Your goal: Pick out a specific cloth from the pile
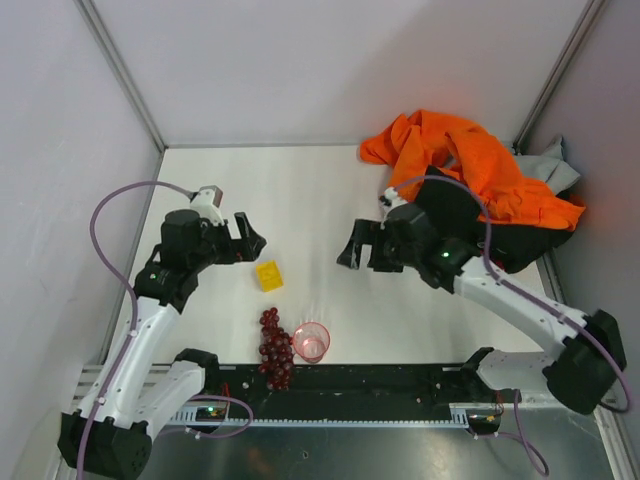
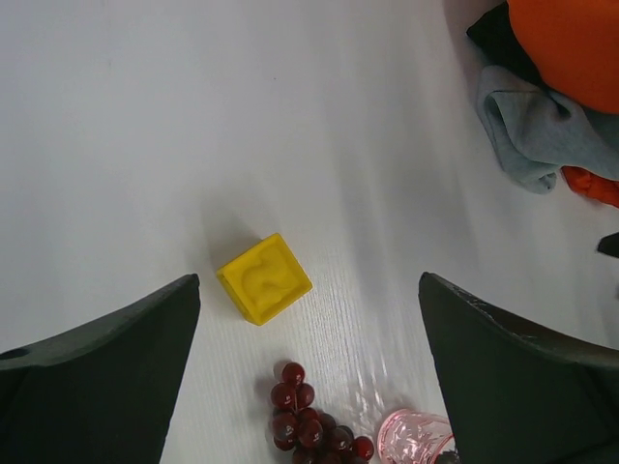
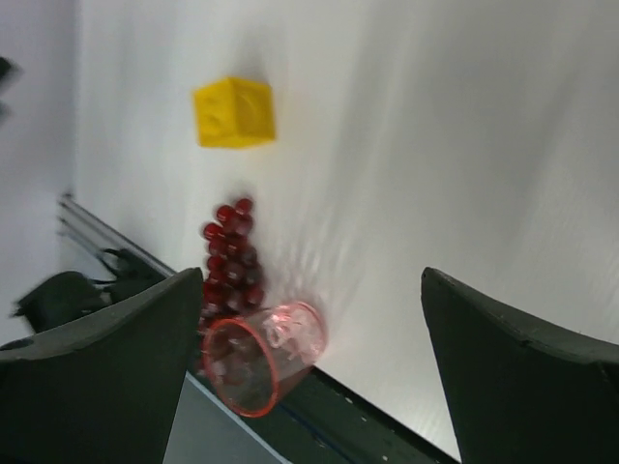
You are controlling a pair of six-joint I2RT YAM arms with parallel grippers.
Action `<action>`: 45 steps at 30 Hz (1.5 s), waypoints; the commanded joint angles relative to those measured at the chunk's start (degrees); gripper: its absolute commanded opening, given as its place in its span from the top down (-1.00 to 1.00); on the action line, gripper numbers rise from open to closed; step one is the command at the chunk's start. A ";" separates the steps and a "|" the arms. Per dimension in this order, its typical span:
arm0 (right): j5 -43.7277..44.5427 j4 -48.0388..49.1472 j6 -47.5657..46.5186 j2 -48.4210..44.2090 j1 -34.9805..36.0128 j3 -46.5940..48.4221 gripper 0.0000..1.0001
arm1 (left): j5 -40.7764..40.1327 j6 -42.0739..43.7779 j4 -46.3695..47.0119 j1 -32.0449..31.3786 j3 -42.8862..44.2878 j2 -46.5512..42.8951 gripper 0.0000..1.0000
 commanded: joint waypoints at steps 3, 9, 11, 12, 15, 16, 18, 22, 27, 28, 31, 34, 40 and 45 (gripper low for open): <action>7.45 -6.53 -0.97 10.04 5.18 1.19 -0.99 | -1.14 4.69 -2.95 0.31 6.25 2.01 -0.99; 6.59 -6.65 0.98 21.59 9.54 1.19 -0.95 | -4.85 6.36 -6.68 0.30 10.59 5.24 -0.99; 6.59 -5.76 1.92 23.63 11.09 1.21 -0.95 | -6.29 6.85 -7.44 0.27 11.55 5.91 -0.99; 6.66 -5.40 2.35 24.20 11.69 1.16 -0.94 | -6.91 7.19 -7.76 0.25 11.96 6.15 -0.99; 7.37 -5.15 3.69 24.50 12.78 1.19 -0.94 | -9.41 8.44 -8.68 0.17 12.93 6.96 -0.99; 7.49 -5.18 3.90 24.16 12.89 1.20 -0.94 | -10.10 8.83 -8.91 0.12 13.09 7.25 -0.99; 9.45 -5.39 3.90 23.11 12.94 1.25 -0.94 | -12.83 9.64 -9.36 -0.48 13.36 7.97 -0.99; 11.67 -6.47 2.51 20.12 12.76 2.30 -0.94 | -18.11 10.18 -9.80 -2.99 13.55 9.34 -0.99; 13.93 -9.78 0.98 16.23 12.63 6.37 -0.94 | -20.15 9.79 -9.77 -4.78 11.75 10.81 -0.99; 14.68 -10.88 0.83 15.67 12.59 7.18 -0.94 | -20.30 9.67 -9.71 -4.91 11.13 11.02 -0.99; 17.31 -14.29 0.92 13.74 12.03 10.24 -0.94 | -21.88 9.31 -9.51 -5.19 9.15 11.28 -0.99; 20.20 -18.17 1.74 11.47 10.66 12.13 -0.94 | -22.29 8.54 -8.58 -5.48 7.16 10.91 -0.99; 26.23 -25.84 4.12 3.02 5.50 12.54 -0.98 | -24.19 7.73 -6.83 -6.46 4.52 10.44 -0.99; 29.82 -33.55 5.32 -3.12 -1.67 12.43 -0.99 | -25.41 7.32 -6.31 -7.60 3.71 11.46 -0.99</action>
